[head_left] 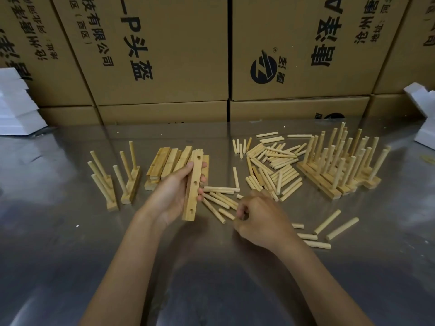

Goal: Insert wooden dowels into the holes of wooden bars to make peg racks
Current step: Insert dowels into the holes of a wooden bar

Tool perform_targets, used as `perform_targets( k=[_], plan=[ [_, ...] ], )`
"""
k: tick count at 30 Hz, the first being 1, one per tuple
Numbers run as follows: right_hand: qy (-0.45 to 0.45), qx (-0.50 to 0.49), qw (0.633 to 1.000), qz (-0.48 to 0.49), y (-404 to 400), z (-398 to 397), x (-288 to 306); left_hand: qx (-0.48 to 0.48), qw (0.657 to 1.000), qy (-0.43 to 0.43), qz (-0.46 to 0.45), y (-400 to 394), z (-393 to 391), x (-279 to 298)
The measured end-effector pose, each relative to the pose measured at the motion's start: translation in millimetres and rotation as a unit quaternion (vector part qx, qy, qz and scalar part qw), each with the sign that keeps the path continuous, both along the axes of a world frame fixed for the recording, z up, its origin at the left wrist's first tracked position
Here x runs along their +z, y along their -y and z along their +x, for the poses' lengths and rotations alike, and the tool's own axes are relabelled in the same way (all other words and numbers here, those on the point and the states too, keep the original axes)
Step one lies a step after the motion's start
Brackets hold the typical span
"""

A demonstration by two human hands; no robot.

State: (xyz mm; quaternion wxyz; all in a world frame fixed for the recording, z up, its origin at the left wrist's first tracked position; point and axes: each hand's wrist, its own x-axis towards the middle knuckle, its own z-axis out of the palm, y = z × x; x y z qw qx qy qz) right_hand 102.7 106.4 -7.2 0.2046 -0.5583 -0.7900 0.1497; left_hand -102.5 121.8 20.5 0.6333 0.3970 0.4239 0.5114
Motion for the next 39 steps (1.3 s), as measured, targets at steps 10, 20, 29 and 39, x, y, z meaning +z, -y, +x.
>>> perform_targets(
  k=[10, 20, 29, 39],
  plan=[
    [-0.253, 0.012, 0.957, 0.142, 1, -3, 13, -0.092, 0.994, -0.045, 0.024, 6, 4, -2],
    [-0.195, 0.019, 0.95, 0.244, -1, -3, 10, -0.119, 0.989, -0.074, 0.049, 6, 4, 0],
    [-0.25, -0.012, 0.942, 0.224, 0, -3, 4, -0.133, 0.98, -0.128, 0.078, 8, 14, -1],
    [-0.289, -0.07, 0.94, 0.17, 4, -7, 2, -0.129, 0.978, -0.146, 0.077, 5, 20, -7]
  ],
)
